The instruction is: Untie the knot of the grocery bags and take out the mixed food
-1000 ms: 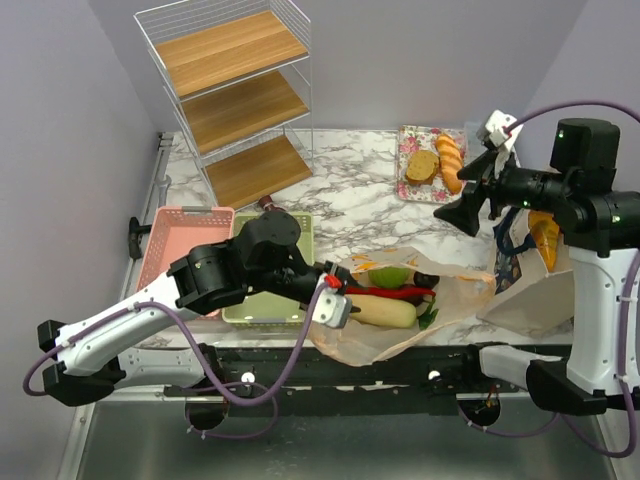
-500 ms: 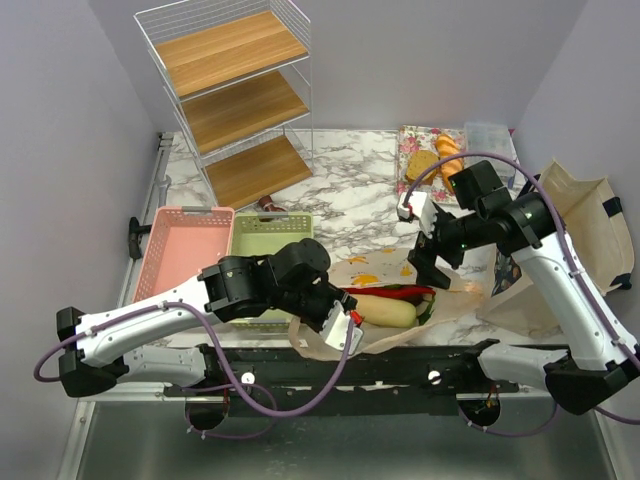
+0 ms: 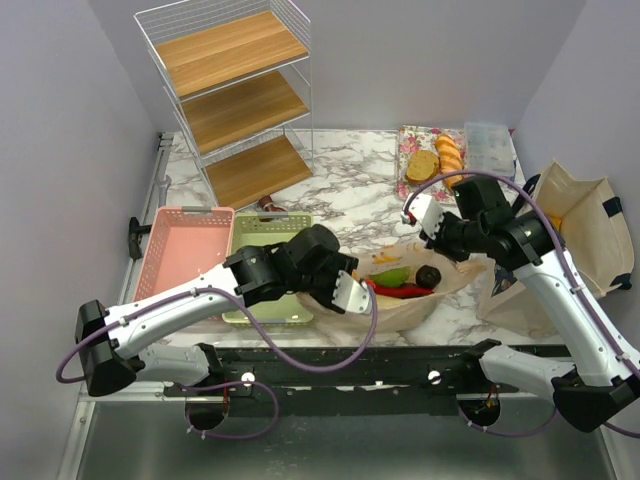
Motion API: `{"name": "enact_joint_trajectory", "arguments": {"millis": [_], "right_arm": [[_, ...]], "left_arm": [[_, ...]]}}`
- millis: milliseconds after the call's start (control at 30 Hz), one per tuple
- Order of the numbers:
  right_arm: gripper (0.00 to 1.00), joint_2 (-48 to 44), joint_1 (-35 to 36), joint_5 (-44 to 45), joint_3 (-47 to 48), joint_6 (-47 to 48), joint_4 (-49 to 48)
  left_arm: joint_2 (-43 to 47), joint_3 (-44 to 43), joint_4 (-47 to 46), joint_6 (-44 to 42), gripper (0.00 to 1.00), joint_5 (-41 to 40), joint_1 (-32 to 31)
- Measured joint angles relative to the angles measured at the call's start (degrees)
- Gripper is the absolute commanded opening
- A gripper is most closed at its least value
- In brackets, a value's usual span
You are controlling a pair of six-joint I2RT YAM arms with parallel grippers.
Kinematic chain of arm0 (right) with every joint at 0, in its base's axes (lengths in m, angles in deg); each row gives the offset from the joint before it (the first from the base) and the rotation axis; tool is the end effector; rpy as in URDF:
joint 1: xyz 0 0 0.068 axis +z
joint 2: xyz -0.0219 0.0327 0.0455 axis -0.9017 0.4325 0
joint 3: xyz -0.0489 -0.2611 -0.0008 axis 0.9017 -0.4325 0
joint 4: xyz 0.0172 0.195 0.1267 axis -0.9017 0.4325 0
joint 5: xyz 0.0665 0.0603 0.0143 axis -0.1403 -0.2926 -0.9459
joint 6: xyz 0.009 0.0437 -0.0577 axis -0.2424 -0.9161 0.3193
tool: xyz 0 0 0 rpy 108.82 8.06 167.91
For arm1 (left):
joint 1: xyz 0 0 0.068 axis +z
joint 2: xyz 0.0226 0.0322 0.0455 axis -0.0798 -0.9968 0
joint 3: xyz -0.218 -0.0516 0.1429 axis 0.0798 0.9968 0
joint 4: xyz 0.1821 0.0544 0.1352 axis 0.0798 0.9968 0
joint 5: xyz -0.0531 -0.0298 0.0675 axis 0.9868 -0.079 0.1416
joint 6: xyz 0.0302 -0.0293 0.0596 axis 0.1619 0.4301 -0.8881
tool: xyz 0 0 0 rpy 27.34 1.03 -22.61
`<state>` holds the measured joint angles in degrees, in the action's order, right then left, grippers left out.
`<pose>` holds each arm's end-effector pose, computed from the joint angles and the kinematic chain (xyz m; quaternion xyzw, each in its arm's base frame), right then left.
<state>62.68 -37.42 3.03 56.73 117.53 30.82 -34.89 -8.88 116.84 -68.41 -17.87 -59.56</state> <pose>0.1503 0.0850 0.3373 -0.5382 0.7875 0.0274 0.2991 0.0969 -0.2203 0.3022 0.7803 0.4890 -0.1196 0.3710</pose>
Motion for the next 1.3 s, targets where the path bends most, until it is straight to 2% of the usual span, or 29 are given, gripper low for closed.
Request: {"name": "enact_joint_trajectory", "arguments": {"millis": [233,333,433,600,700,767,933,1033,1133,1300], "right_arm": [[0.01,3.0,0.0,3.7,4.7,-8.0,-9.8],[0.01,4.5,0.0,3.2,9.4,-12.0,-12.6],[0.01,3.7,0.0,0.8,10.7,-14.7,-12.8],[0.01,1.0,0.0,-5.8,7.5,-16.2,-9.2],[0.01,0.0,0.0,-10.4,4.9,-16.2,-5.6],[0.01,-0.3,0.0,-12.7,3.3,-16.2,-3.3],[0.01,-1.5,0.0,-18.2,-0.2,-16.2,0.4],[0.01,-2.3,0.0,-19.9,-1.6,-16.9,0.8],[0.01,-2.8,0.0,-20.0,-2.8,-18.5,-0.2],[0.01,-3.3,0.0,-19.8,-3.3,-21.9,-3.6]], "left_arm": [[-3.5,-3.6,-4.6,0.1,0.57,-7.8,9.0],[-3.1,-3.7,-6.2,-0.1,0.62,-9.5,9.9],[-0.9,-3.5,-5.4,-0.7,0.69,-6.8,9.7],[6.5,-0.8,-3.5,-3.0,0.70,3.1,1.3],[6.0,1.1,-3.3,-2.7,0.69,6.7,-4.9],[3.7,3.2,-3.2,-2.5,0.69,7.3,-6.9],[0.1,15.1,-2.1,-5.9,0.69,4.9,-10.7],[0.6,17.0,-1.2,-6.4,0.71,4.3,-11.4],[3.3,15.8,-5.4,-5.1,0.68,4.2,-11.3],[7.6,13.4,-19.8,-2.5,0.53,4.3,-11.3]]}}
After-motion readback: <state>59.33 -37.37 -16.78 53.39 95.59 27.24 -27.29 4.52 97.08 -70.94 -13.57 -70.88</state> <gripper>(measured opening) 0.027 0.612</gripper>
